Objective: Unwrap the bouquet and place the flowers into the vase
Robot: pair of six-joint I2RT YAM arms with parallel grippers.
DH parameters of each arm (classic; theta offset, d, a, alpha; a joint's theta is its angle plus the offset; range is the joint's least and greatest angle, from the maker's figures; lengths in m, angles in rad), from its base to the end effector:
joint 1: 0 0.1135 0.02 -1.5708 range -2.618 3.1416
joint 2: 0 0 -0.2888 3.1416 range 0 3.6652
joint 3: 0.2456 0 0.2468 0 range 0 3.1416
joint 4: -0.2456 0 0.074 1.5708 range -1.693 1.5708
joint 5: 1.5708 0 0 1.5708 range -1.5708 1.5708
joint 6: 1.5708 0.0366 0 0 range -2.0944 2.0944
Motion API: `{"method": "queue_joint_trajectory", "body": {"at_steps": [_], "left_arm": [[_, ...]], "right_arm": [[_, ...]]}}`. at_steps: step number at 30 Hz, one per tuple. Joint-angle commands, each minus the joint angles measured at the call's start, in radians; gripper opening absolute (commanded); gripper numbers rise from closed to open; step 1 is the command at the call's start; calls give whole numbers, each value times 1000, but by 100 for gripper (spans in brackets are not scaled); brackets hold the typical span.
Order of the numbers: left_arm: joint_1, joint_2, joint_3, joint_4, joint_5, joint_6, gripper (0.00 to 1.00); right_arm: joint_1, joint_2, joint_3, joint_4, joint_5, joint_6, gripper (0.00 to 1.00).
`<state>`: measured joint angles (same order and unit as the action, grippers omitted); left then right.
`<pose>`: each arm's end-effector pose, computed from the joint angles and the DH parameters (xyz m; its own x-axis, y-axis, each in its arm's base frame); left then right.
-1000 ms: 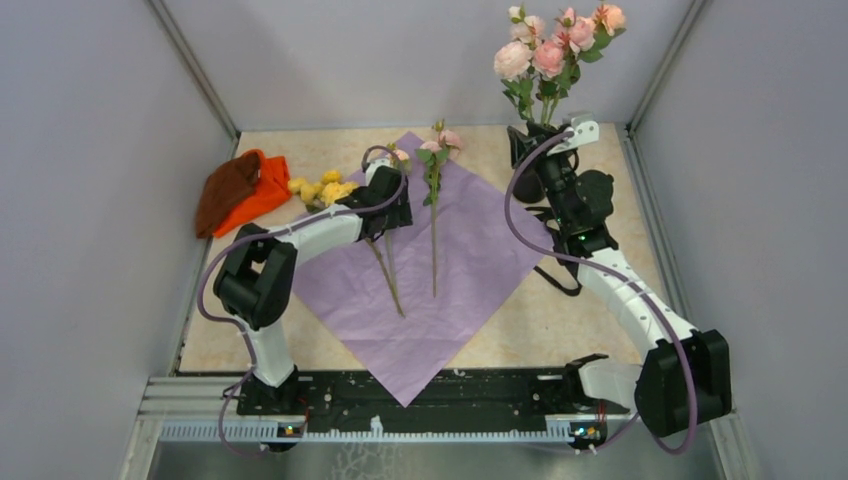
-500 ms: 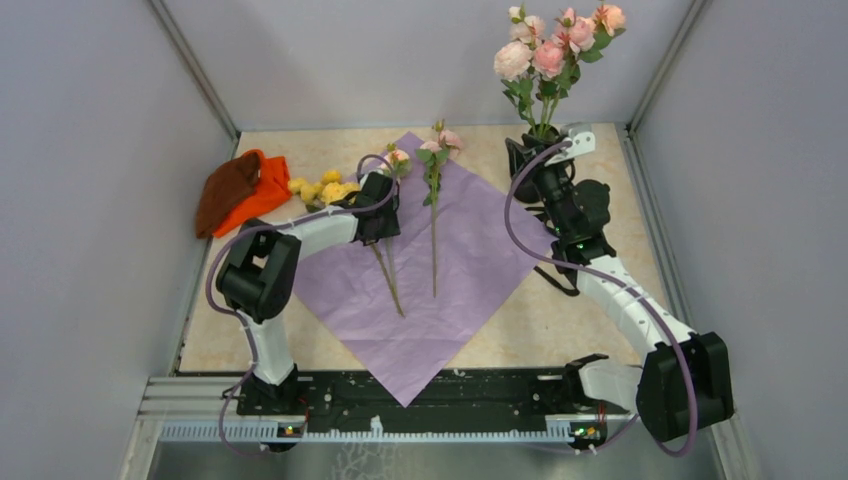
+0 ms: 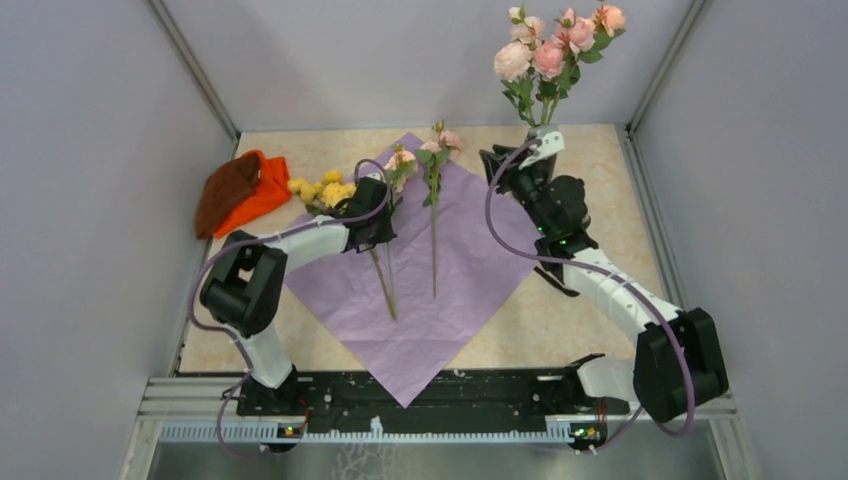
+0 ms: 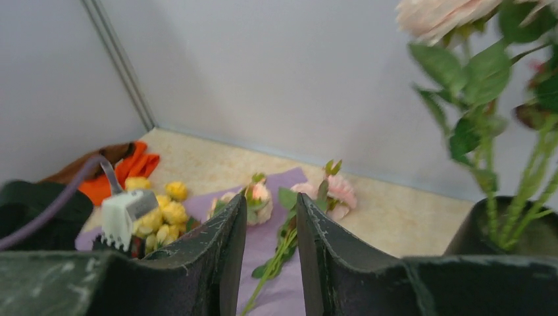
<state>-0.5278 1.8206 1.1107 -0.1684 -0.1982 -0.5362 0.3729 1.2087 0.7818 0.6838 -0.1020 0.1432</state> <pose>0.3338 -0.1863 0.1982 -0.7684 -0.1318 -0.6263 -0.0086 0.9806 -0.1959 0.2475 0.1008 0.3671 0.1694 0.2187 -0.9610 -0.4833 0.8682 0.1124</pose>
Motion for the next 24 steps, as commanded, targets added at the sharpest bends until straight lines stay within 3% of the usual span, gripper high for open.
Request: {"method": "queue_joint_trajectory", "body": {"at_steps": [1,6,12,24], "left_arm": [[-28,-180,-91,194,46,67,0],[-51,-345,-281,465,85,155,0],[-57,-454,-429,661,114,203,0],[-70,-449,-444,738,149,202,0]], "right_arm": [[67,123,81,-40,-33,26,34],[129,261,115,22,-44,114,36],[214,376,164,38,-38,133,37],[369,507,265,28,-46,123,50]]}}
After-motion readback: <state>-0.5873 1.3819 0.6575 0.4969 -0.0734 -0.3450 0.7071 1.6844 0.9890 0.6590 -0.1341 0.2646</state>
